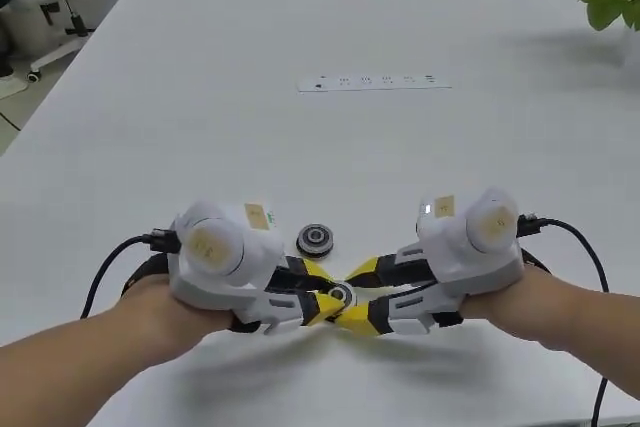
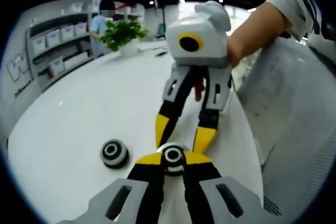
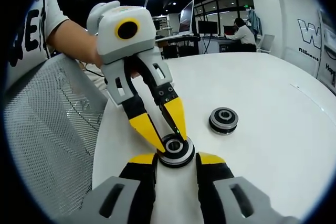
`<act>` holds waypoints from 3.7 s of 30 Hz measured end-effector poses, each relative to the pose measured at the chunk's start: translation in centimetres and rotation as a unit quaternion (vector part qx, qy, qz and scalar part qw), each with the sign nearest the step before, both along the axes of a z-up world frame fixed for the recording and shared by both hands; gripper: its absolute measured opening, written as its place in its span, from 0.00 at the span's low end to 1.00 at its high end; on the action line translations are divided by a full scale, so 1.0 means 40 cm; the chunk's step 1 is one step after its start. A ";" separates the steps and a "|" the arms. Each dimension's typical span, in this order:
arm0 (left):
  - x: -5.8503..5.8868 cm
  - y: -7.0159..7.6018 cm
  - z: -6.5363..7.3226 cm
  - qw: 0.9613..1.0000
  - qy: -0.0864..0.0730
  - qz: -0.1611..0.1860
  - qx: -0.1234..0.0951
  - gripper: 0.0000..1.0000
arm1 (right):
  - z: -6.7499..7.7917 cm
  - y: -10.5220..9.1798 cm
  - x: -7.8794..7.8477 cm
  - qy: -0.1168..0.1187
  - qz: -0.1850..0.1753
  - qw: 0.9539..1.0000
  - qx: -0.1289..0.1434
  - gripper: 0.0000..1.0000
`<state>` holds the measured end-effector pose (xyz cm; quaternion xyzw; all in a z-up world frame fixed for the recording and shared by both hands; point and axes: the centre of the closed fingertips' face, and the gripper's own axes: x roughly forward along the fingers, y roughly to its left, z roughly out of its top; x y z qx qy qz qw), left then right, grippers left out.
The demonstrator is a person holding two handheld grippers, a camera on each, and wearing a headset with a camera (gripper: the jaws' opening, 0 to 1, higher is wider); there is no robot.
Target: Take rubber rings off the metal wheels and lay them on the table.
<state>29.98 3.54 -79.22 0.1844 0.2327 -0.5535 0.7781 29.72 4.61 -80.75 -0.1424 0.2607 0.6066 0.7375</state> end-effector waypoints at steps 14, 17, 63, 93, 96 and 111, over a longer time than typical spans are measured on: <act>0.000 0.000 0.000 1.000 -0.004 0.001 0.001 0.13 | -0.002 -0.015 -0.004 0.015 -0.005 1.000 -0.007 0.22; -0.001 0.000 0.000 1.000 -0.004 0.002 0.001 0.13 | -0.001 -0.018 -0.005 0.017 -0.006 1.000 -0.007 0.21; 0.001 0.001 0.000 1.000 -0.006 0.005 -0.003 0.13 | 0.007 -0.015 -0.007 -0.008 0.001 1.000 -0.012 0.21; 0.000 0.002 -0.001 1.000 -0.008 0.010 -0.003 0.13 | -0.006 -0.036 0.007 0.026 -0.026 0.999 -0.023 0.01; 0.001 0.002 -0.001 1.000 -0.008 0.010 -0.003 0.13 | -0.003 -0.040 0.009 0.046 -0.038 0.998 -0.016 0.00; 0.000 0.001 -0.001 1.000 -0.008 0.011 -0.001 0.13 | 0.008 -0.050 0.017 0.116 -0.086 0.989 0.013 0.00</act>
